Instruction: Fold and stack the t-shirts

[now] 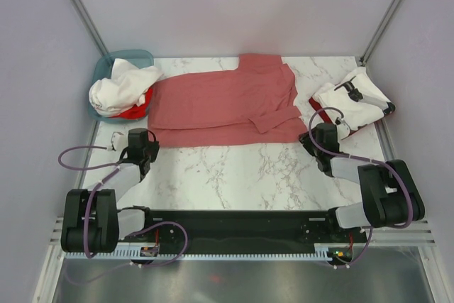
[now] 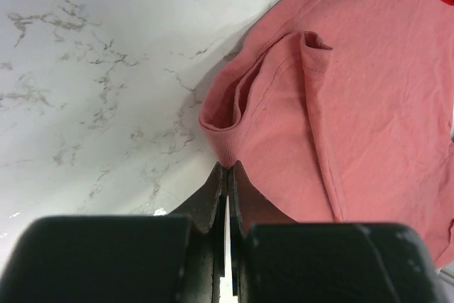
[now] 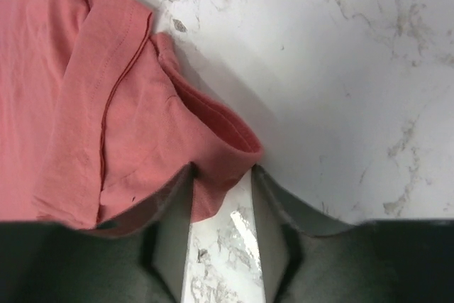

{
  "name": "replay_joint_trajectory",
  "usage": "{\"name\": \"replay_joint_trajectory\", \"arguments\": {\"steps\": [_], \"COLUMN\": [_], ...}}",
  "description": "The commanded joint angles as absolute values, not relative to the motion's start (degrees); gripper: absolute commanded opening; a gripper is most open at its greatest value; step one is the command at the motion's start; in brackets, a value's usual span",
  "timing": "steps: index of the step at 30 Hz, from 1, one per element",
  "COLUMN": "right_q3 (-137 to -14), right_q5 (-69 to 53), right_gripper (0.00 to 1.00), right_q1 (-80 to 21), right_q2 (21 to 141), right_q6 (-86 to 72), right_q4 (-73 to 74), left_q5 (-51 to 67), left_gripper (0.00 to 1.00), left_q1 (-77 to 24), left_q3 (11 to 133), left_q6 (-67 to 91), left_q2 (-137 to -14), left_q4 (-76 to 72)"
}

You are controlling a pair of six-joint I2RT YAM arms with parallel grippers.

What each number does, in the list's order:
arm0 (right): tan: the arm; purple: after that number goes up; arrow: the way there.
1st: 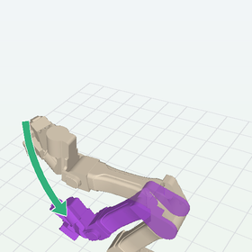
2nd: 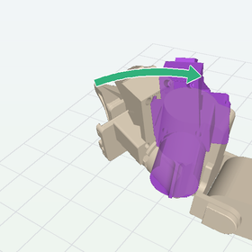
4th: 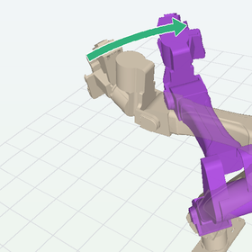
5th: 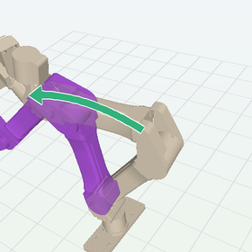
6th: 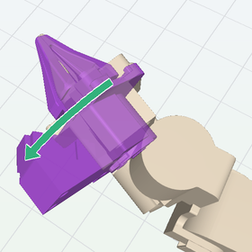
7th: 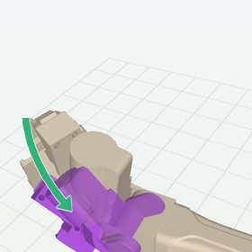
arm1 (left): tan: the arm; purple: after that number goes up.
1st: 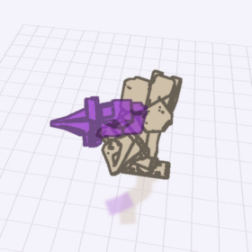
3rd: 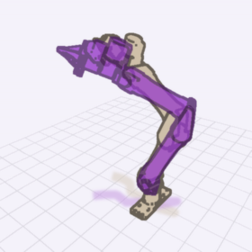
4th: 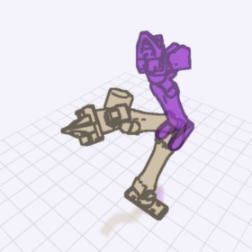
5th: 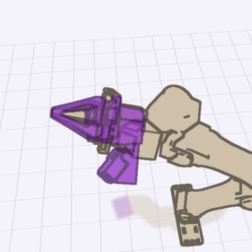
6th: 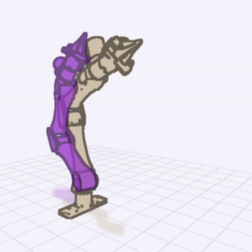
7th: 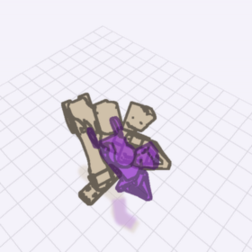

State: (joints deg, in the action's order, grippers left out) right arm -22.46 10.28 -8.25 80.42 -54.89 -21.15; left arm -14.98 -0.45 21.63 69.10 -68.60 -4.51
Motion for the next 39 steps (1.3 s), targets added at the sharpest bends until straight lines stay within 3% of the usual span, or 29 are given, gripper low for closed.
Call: {"name": "replay_joint_trajectory", "arguments": {"steps": [1, 4, 6, 9, 13, 21, 26, 39], "right_q3": [-24.6, -26.3, -28.6, -27.3, -23.6, -24.2, -23.1, -22.2], "right_q5": [12.6, 14.9, 19.6, 25.1, 27.6, 17.0, 12.7, 9.7], "right_gripper": [0.40, 0.15, 0.13, 0.20, 0.45, 0.51, 0.68, 0.63], "right_q1": [-8.1, -7.3, -6.9, -7.1, -8.0, -8.1, -8.1, -7.9], "right_q2": [83.1, 84.0, 81.4, 75.2, 66.5, 70.2, 70.7, 79.1], "right_q6": [-53.3, -51.3, -49.9, -48.7, -48.9, -49.2, -49.4, -52.5], "right_q4": [-21.1, -19.3, -12.8, -8.8, -10.5, -13.7, -15.7, -17.7], "left_q5": [-18.5, -19.9, -20.8, -20.7, -19.9, -17.8, -17.9, -17.3], "left_gripper": [0.02, 0.02, 0.02, 0.02, 0.02, 0.02, 0.02, 0.02], "left_q1": [-0.2, 1.4, 1.4, 1.4, 1.4, 1.4, 1.4, 1.4], "left_q3": [22.8, 22.7, 22.7, 22.6, 22.7, 23.8, 23.9, 23.8], "left_q6": [70.4, 69.8, 69.3, 68.8, 68.1, 68.1, 68.1, 68.2], "left_q2": [-67.3, -65.8, -65.2, -64.4, -63.8, -66.6, -66.7, -67.1], "left_q4": [-2.4, -1.3, -0.8, -0.4, -0.4, -0.5, -0.4, -0.5]}}
